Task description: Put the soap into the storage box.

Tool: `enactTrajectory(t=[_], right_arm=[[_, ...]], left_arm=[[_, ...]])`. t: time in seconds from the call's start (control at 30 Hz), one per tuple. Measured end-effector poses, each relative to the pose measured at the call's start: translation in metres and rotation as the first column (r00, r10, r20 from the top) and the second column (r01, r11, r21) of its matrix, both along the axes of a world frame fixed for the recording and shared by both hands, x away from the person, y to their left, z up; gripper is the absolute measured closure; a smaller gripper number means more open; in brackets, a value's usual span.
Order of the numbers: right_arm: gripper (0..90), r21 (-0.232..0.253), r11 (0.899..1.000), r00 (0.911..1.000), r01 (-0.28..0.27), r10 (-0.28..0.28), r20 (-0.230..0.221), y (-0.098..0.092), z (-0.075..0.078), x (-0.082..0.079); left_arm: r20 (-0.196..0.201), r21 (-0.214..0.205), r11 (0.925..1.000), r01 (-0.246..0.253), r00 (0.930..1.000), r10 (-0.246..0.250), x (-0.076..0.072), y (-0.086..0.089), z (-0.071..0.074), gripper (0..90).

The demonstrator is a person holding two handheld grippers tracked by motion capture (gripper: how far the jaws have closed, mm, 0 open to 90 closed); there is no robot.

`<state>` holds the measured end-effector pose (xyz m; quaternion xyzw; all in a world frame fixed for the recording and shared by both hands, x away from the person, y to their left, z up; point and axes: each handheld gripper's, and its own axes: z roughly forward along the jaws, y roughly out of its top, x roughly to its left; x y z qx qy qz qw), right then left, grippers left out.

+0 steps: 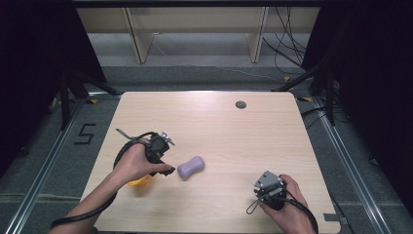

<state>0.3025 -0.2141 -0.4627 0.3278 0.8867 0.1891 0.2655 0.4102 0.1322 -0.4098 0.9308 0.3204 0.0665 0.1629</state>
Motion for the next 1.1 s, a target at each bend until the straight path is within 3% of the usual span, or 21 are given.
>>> enactTrajectory(t=[0.03,0.07,0.1,0.13,0.17,0.43,0.53,0.67,0.93,1.1], right_arm=[[41.9,0.0,1.0,1.0,0.006,-0.006,0.001,0.0,0.0,0.0],[41.9,0.0,1.0,1.0,0.006,-0.006,0.001,0.0,0.0,0.0],[41.7,-0.002,1.0,1.0,0.005,-0.005,0.001,0.0,0.0,0.0],[41.7,-0.002,1.0,1.0,0.005,-0.005,0.001,0.0,0.0,0.0],[41.8,-0.001,1.0,1.0,0.003,-0.003,-0.001,0.0,0.0,0.0],[41.5,-0.002,1.0,1.0,0.0,0.0,-0.004,0.0,-0.001,0.0],[41.4,0.001,1.0,0.9999,0.003,-0.003,-0.013,0.001,-0.001,-0.001],[41.3,-0.001,1.0,0.9999,0.002,-0.002,-0.011,0.0,-0.001,-0.001],[41.2,0.001,1.0,0.9999,-0.002,0.002,-0.013,0.0,-0.001,-0.001],[41.0,-0.003,1.0,0.9998,-0.006,0.006,-0.017,0.0,-0.002,0.0]], left_arm=[[-0.029,0.008,0.9998,0.021,0.9994,-0.02,0.007,-0.012,-0.004,30.5],[-0.029,0.008,0.9998,0.021,0.9994,-0.02,0.007,-0.012,-0.004,31.3],[-0.062,0.023,0.9992,0.033,0.9976,-0.032,0.014,-0.022,-0.009,31.4],[-0.062,0.023,0.9992,0.033,0.9976,-0.032,0.014,-0.022,-0.009,31.5],[-0.093,0.037,0.9983,0.044,0.9949,-0.04,0.021,-0.032,-0.015,31.8],[-0.114,0.081,0.9953,0.053,0.9925,-0.044,0.041,-0.056,-0.028,33.0],[-0.143,0.113,0.9895,0.09,0.987,-0.073,0.046,-0.067,-0.036,33.1],[-0.159,0.131,0.9874,0.09,0.9849,-0.069,0.049,-0.076,-0.043,34.8],[-0.179,0.18,0.9794,0.092,0.982,-0.059,0.048,-0.084,-0.052,37.7],[-0.2,0.189,0.978,0.087,0.9785,-0.048,0.049,-0.084,-0.057,43.1]])
